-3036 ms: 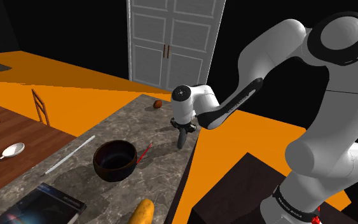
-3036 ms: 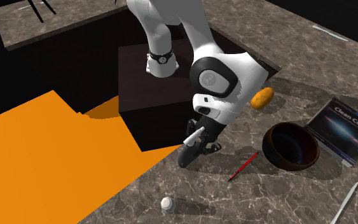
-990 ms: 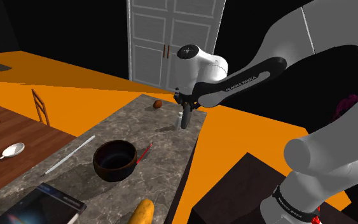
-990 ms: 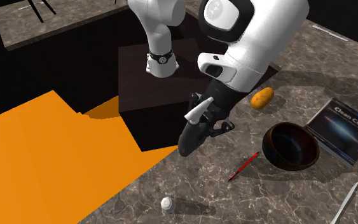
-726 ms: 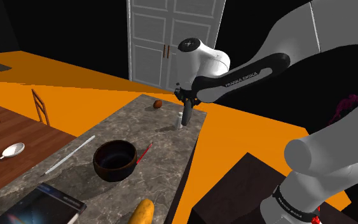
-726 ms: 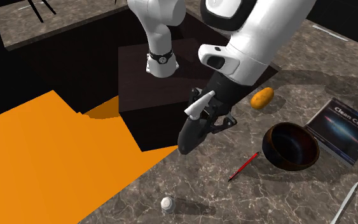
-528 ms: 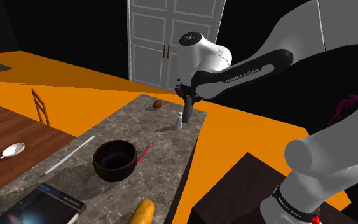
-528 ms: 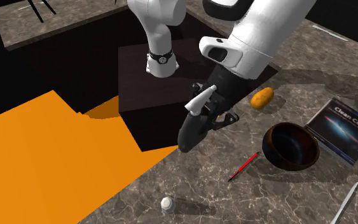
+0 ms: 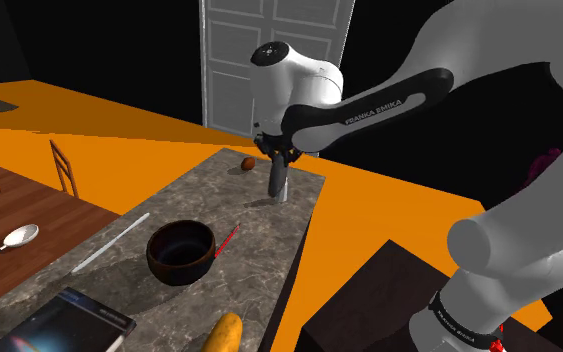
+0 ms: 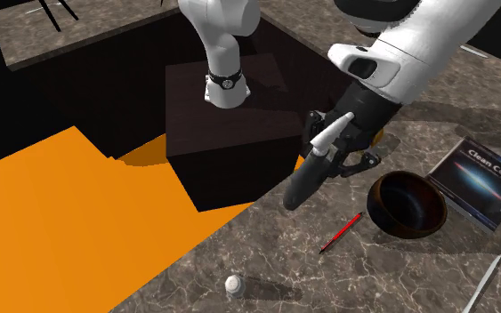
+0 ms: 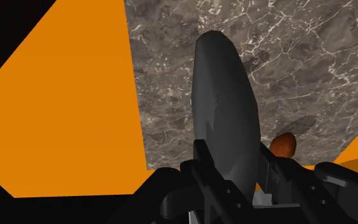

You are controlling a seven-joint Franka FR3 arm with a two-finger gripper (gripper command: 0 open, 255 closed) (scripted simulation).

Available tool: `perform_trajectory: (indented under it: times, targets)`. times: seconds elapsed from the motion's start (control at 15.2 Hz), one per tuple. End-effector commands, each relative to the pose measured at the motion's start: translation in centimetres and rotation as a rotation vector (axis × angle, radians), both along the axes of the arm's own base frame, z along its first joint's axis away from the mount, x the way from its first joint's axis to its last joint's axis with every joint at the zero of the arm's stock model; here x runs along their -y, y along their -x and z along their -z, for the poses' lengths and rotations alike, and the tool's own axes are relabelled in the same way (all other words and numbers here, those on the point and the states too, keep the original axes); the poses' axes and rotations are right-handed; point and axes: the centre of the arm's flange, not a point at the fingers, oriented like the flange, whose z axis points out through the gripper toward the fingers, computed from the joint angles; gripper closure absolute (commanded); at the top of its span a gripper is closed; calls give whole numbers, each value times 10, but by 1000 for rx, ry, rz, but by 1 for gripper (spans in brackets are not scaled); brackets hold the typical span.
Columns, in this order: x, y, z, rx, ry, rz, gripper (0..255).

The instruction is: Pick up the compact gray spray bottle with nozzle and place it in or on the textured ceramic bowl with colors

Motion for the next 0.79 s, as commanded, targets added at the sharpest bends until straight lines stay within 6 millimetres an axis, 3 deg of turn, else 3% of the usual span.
perform_trajectory:
  times: [0.0,0.73]
  targets:
    - [-24,-1,0,2,1,3,255]
    - [-168,-18,2,2,1,3,255]
